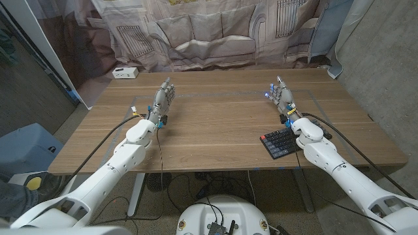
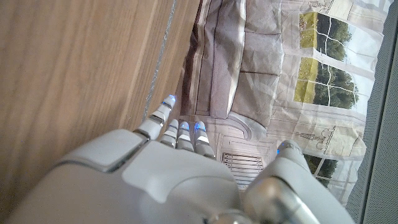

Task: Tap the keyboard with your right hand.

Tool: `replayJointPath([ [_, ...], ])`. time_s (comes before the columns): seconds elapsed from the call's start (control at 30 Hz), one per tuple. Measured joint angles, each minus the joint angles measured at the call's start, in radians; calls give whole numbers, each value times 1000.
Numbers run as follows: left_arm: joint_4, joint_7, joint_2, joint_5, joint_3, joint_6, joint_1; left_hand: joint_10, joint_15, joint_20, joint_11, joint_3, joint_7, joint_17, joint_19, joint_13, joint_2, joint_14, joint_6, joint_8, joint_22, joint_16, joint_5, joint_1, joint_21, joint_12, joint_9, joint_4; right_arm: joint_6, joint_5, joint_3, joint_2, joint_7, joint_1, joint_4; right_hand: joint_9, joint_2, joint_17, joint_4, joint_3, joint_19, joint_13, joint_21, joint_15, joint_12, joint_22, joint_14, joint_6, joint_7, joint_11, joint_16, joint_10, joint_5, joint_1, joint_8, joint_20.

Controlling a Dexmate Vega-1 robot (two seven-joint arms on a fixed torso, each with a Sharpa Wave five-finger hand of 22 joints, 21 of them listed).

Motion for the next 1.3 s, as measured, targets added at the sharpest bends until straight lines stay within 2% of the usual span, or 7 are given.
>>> replayJointPath([
  [0.3, -51, 24, 10, 17, -6, 4, 34, 50, 0, 2, -4, 4, 3, 0, 13, 0, 0, 43, 36, 8, 0, 11, 0, 0, 8, 12, 0, -4, 10, -8, 0, -5, -11, -10, -13, 0, 3, -2, 0, 0, 7, 0, 0, 5, 0, 0, 5, 11, 9, 5, 0, 6, 0, 3, 7, 3],
  [0.33, -57, 74, 11, 49, -8, -11, 38, 50, 0, 5, -4, 4, 3, 0, 16, 0, 0, 43, 37, 8, 0, 11, 0, 0, 8, 12, 0, -5, 13, -9, 2, -13, -11, -35, -44, 0, 5, -3, 0, 0, 9, 0, 0, 5, 0, 0, 5, 22, 7, 7, 0, 12, 0, 5, 11, 2],
  [0.47, -73, 84, 15, 58, -10, -19, 47, 56, -4, 1, 1, 1, -1, 0, 21, 0, 0, 47, 43, 8, 0, 11, 0, 0, 8, 19, 0, -7, 28, -10, 5, -16, -10, -42, -53, 0, 5, -3, -1, 1, 16, 0, 0, 3, 0, 0, 8, 37, 6, 7, 0, 15, 0, 5, 12, 5],
  [0.8, -81, 97, 9, 75, -6, -34, 48, 99, -2, -1, 5, -1, 9, 0, 78, 0, 2, 96, 88, 15, 0, 15, 0, 12, 20, 27, 0, -18, 67, -13, 23, -33, -2, -69, -78, 0, 5, -3, -3, 3, 39, 0, 0, 0, 0, 0, 32, 41, 9, 5, 4, 45, 0, 5, 11, 4],
  [1.0, -103, 97, 9, 75, 3, -34, 46, 133, 3, 2, 18, -6, 18, 0, 135, 0, 2, 141, 122, 15, 0, 22, 0, 12, 33, 33, 0, -23, 89, -4, 23, -33, 18, -69, -78, 0, 12, -3, -3, 3, 48, 0, 0, -1, 6, 0, 44, 49, 1, 5, 4, 60, 0, 12, 11, 6],
  [1.03, -110, 120, 9, 102, 4, -24, 48, 138, 4, 4, 16, -6, 17, 0, 136, 0, 2, 143, 129, 15, 0, 22, 0, 12, 33, 33, 0, -23, 92, -1, 47, -59, 24, -96, -94, 0, 12, -3, -3, 3, 50, 0, 0, 0, 6, 0, 48, 49, 1, 3, 4, 65, 0, 12, 11, 7],
  [1.3, -161, 162, 18, 139, 14, 9, 59, 150, 4, -2, 14, -6, 19, 0, 141, 0, 2, 154, 135, 15, 0, 22, 0, 12, 33, 33, 0, -31, 120, 35, 67, -80, 85, -109, -90, 0, 12, -3, -6, 6, 61, 1, 0, 7, 6, 0, 61, 59, -2, 3, 11, 83, 0, 12, 11, 7],
])
